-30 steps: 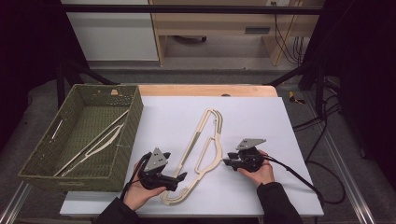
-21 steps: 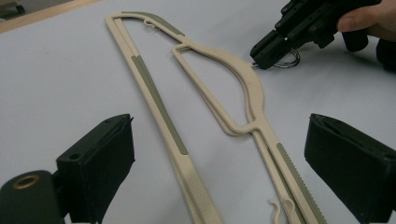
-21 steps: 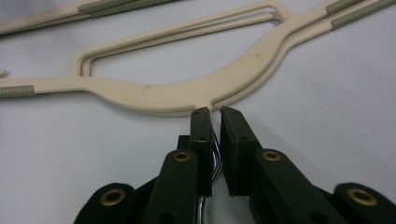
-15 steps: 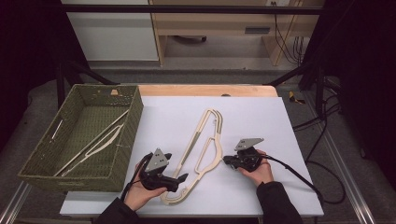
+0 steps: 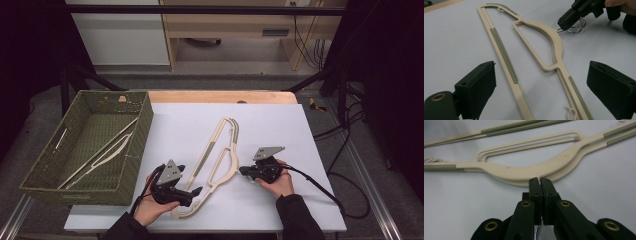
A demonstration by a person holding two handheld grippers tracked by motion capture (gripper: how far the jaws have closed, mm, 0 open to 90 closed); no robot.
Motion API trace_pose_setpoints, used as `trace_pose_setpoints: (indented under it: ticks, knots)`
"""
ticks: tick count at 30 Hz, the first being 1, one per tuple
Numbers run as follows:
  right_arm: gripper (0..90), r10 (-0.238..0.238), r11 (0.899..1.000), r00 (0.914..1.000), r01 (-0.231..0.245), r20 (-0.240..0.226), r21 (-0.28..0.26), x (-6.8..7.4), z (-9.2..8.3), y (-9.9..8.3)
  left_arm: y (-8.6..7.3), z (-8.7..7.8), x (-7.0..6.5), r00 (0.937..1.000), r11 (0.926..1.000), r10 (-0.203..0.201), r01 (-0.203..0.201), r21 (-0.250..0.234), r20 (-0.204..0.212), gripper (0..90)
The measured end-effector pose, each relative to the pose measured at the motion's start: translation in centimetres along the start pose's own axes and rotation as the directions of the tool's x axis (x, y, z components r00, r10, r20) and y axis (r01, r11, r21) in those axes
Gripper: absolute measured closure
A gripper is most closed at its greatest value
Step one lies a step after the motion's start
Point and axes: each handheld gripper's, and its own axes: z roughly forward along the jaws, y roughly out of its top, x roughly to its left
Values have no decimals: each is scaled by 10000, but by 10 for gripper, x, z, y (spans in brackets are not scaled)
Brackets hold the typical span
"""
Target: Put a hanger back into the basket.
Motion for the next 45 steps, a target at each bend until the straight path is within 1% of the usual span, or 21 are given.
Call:
trace_pose_setpoints:
  ticks: [6, 12, 18, 22, 24, 26, 29, 30, 32, 33, 34, 35, 36, 37, 38, 39, 40, 41, 43, 44, 45]
  knots:
    - [893, 1, 10000, 9999, -1, -113, 61, 4, -7, 5, 6, 2, -4, 9999, 10000, 28, -27, -57, 120, 95]
    - [894, -83, 9995, 10000, 82, 9, 311, 9, -13, 7, 17, 11, -15, 9988, 9989, 414, -419, 208, 250, 101]
    - [894, -232, 9992, 9997, 229, 77, 330, 13, -18, 12, 38, 32, -27, 9961, 9959, 729, -755, 505, 501, 114]
    - [894, -287, 9985, 9995, 281, 125, 471, 15, -20, 14, 48, 53, -37, 9928, 9899, 988, -1050, 951, 679, 123]
    - [894, -173, 9987, 9996, 162, 218, 480, 16, -20, 14, 50, 62, -39, 9912, 9863, 1096, -1178, 1152, 746, 127]
    - [894, -278, 9987, 9994, 269, 197, 439, 16, -19, 14, 51, 73, -40, 9907, 9840, 1083, -1186, 1328, 821, 143]
    - [893, -285, 9977, 9993, 269, 243, 625, 16, -17, 13, 49, 84, -40, 9915, 9820, 953, -1082, 1549, 885, 155]
    - [893, -400, 9969, 9990, 387, 185, 690, 15, -16, 12, 48, 86, -40, 9910, 9802, 957, -1101, 1646, 932, 161]
    - [893, -216, 9969, 9995, 197, 239, 761, 16, -15, 11, 46, 89, -42, 9905, 9771, 1018, -1170, 1778, 925, 157]
    - [893, -219, 9970, 9995, 202, 209, 747, 16, -14, 11, 45, 89, -42, 9879, 9710, 1234, -1397, 1939, 937, 156]
    - [893, -202, 9973, 9997, 190, 163, 715, 15, -14, 9, 43, 90, -43, 9882, 9715, 1195, -1362, 1937, 958, 157]
    - [893, -200, 9971, 9997, 187, 167, 742, 14, -13, 8, 43, 90, -43, 9866, 9688, 1302, -1477, 1993, 981, 158]
    - [893, -245, 9975, 9996, 234, 156, 673, 14, -11, 7, 42, 90, -44, 9876, 9707, 1235, -1405, 1951, 968, 160]
    - [893, -209, 9977, 9997, 200, 135, 646, 13, -10, 6, 41, 89, -43, 9858, 9667, 1362, -1540, 2042, 986, 164]
    - [893, -128, 9976, 9998, 116, 161, 679, 14, -9, 6, 40, 90, -44, 9877, 9713, 1242, -1405, 1921, 947, 164]
    - [893, -322, 9974, 9994, 315, 98, 648, 12, -9, 6, 40, 90, -43, 9872, 9686, 1269, -1443, 2024, 963, 169]
    - [893, -294, 9981, 9995, 290, 67, 550, 12, -7, 7, 39, 90, -41, 9863, 9662, 1312, -1497, 2100, 997, 170]
    - [893, -167, 9987, 9999, 166, 28, 478, 13, -7, 8, 38, 90, -42, 9883, 9708, 1184, -1355, 1981, 957, 171]
    - [893, -124, 9996, 9999, 126, -72, 256, 13, -9, 10, 39, 89, -40, 9869, 9671, 1309, -1480, 2067, 941, 178]
    - [893, -209, 9996, 9998, 211, -73, 213, 13, -11, 11, 39, 89, -41, 9892, 9729, 1160, -1313, 1903, 896, 181]
    - [893, -200, 9997, 9998, 201, -67, 155, 13, -12, 12, 39, 89, -40, 9890, 9734, 1173, -1324, 1872, 895, 189]
